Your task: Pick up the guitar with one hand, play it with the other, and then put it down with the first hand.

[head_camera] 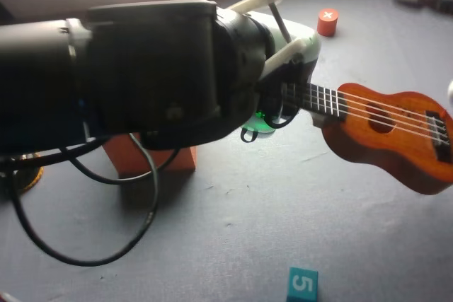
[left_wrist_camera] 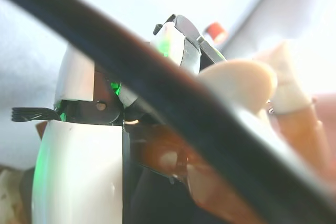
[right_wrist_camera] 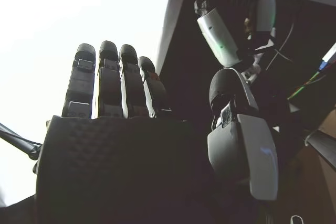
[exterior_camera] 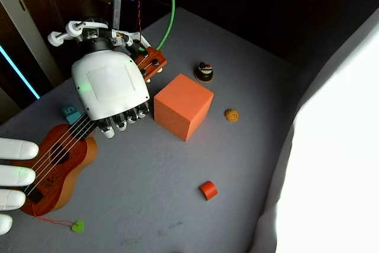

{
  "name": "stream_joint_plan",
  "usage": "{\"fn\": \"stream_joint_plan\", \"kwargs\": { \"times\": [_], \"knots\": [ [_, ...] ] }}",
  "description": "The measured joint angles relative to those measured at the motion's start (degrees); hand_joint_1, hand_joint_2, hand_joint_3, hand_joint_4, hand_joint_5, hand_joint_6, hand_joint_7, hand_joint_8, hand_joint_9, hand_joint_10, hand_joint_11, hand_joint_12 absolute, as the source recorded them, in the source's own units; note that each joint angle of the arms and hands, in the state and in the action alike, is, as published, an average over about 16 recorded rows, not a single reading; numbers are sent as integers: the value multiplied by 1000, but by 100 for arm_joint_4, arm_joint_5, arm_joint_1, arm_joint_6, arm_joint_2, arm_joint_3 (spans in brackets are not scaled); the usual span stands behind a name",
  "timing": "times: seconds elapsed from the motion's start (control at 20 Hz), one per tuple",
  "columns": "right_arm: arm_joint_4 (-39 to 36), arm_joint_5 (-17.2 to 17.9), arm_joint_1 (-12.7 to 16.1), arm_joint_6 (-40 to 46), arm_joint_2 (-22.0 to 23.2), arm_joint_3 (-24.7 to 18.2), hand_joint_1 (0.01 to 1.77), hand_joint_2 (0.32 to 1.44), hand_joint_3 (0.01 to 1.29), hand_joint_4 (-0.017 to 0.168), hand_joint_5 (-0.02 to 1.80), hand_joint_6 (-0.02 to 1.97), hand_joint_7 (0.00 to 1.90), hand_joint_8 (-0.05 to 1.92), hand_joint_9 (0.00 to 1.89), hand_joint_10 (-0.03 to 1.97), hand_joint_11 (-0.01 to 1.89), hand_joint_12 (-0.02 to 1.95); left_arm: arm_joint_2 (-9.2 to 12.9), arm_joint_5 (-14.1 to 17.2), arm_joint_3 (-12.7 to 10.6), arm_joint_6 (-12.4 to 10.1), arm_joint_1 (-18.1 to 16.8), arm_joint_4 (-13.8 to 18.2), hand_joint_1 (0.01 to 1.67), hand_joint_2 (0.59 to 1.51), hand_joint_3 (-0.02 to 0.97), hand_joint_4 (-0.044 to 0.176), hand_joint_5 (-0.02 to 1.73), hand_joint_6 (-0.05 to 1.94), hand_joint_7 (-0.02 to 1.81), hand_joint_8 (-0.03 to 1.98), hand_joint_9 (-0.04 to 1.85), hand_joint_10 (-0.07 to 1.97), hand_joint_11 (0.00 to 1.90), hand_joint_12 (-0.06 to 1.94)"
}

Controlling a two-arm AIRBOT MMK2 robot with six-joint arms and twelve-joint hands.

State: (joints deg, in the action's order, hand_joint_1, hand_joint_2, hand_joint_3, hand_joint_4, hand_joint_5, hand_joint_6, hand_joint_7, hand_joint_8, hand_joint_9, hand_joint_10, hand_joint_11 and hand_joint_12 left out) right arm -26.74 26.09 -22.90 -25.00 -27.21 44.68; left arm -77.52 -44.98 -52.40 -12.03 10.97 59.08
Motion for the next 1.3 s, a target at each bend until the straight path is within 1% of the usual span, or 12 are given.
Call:
{"fn": "stream_joint_plan", "kwargs": {
  "times": [0.15,0.3,0.45,0.6,0.85,1.1,1.3],
  "knots": [
    [-782,15,-22,719,7,70,152,1293,18,-1,42,16,116,13,105,25,23,3,274,150,220,32,-121,-90,1469,1092,-17,-4,1212,1893,1312,1979,1410,1916,1456,1936],
    [-1318,42,-44,1101,16,87,150,1293,19,0,45,16,118,14,107,25,24,15,485,230,375,82,-229,-161,1469,1092,-18,-5,1203,1893,1310,1979,1408,1915,1459,1936],
    [-1679,116,-58,1322,46,78,151,1289,19,0,41,16,119,14,109,25,23,17,640,272,483,140,-331,-215,1469,1091,-18,-6,1201,1893,1308,1979,1406,1915,1459,1936],
    [-1975,219,-59,1488,83,61,150,1289,19,-1,38,16,118,14,109,25,23,17,745,286,557,203,-405,-257,1470,1091,-18,-6,1200,1893,1306,1979,1404,1915,1459,1936],
    [-2404,397,-82,1708,128,21,148,1289,19,1,36,17,114,14,107,26,22,16,801,282,619,289,-460,-297,1470,1091,-18,-6,1199,1893,1304,1980,1398,1914,1457,1936],
    [-2721,539,-162,1878,115,-12,145,1289,19,1,35,16,109,13,102,25,21,1,759,289,644,317,-468,-302,1470,1091,-17,-6,1198,1893,1304,1980,1393,1913,1457,1935],
    [-2834,572,-256,1947,55,-13,143,1289,19,1,43,16,106,13,100,25,22,-1,716,289,656,324,-453,-302,1470,1092,-17,-6,1192,1893,1303,1980,1389,1913,1456,1935]
  ]
}}
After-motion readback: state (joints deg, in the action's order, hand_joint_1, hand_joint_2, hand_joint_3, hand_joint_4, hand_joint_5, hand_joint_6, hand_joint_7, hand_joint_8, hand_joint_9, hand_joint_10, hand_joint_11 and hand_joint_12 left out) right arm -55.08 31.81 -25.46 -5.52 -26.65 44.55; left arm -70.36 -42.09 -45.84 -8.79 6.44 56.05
